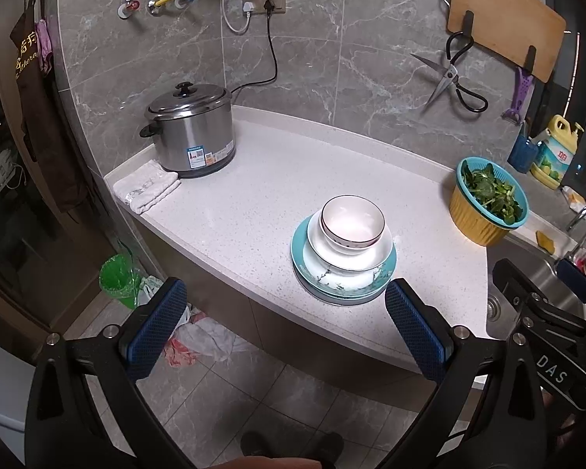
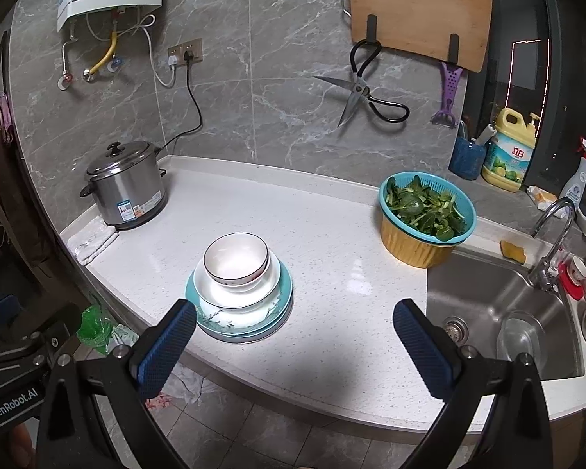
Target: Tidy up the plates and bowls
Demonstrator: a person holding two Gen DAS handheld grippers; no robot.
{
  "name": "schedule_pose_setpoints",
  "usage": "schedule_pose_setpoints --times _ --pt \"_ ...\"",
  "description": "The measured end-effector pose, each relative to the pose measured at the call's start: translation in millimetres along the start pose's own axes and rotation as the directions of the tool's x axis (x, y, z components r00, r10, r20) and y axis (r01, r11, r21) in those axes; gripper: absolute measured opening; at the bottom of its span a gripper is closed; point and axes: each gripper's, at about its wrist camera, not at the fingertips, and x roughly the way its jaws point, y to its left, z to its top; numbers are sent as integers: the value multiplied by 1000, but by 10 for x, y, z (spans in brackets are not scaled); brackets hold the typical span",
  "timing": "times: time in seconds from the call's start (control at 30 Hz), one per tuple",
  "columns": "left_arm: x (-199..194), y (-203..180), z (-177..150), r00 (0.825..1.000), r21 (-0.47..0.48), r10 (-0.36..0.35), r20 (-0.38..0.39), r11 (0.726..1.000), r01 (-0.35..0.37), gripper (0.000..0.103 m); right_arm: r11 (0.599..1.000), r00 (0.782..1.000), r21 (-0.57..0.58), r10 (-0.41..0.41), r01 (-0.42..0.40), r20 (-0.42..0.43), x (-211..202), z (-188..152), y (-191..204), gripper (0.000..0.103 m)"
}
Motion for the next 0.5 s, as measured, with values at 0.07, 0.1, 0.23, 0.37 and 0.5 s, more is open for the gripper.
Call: schedule_pose_setpoints --times 0.07,0.1,0.23,0.37,0.5 --pt "23 -8 16 1000 0 1 -3 1000 -1 103 1000 1000 -1 1 -1 1 7 2 -17 103" --pt "33 -14 18 1000 -1 0 -5 1000 0 103 1000 1000 0 -1 1 1 10 5 -19 103" --pt "95 -24 26 1000 -2 0 -12 1000 0 103 1000 1000 -1 -1 1 0 14 7 -24 103" --pt "139 -41 35 1000 3 -2 -15 1000 2 103 1000 1000 -1 -2 2 3 19 14 -32 103" --pt "171 -64 36 1000 5 -5 -16 1000 6 103 1000 1000 2 -9 9 3 25 14 -39 103"
